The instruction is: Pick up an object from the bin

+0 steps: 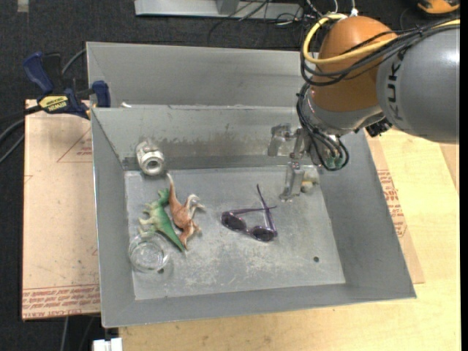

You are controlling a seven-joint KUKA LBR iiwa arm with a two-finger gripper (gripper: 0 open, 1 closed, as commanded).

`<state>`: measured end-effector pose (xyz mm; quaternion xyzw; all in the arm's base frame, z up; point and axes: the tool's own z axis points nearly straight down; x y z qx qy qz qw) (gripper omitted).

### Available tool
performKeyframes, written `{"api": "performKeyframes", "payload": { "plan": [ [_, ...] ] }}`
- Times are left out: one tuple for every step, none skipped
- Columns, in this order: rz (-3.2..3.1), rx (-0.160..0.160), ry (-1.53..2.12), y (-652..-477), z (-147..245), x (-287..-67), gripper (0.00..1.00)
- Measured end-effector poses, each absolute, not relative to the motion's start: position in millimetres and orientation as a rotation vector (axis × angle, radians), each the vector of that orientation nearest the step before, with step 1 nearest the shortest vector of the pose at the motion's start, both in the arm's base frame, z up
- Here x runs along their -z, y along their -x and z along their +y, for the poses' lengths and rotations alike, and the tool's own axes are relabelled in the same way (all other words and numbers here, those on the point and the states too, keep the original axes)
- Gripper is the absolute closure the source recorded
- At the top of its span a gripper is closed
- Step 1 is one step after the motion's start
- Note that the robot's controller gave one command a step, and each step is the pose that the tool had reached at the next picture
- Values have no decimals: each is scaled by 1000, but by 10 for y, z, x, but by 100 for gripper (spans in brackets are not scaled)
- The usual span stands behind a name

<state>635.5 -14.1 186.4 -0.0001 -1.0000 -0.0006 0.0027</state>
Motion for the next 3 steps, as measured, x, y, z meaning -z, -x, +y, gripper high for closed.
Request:
{"api": "performKeyframes", "payload": {
  "plan": [
    [-3144, 1, 0, -6371, -141, -1915, 0],
    [-3048, 1, -714, -6065, 149, -776, 0],
    [-3148, 3, -63, -5953, 254, -1240, 0]
  ]
}}
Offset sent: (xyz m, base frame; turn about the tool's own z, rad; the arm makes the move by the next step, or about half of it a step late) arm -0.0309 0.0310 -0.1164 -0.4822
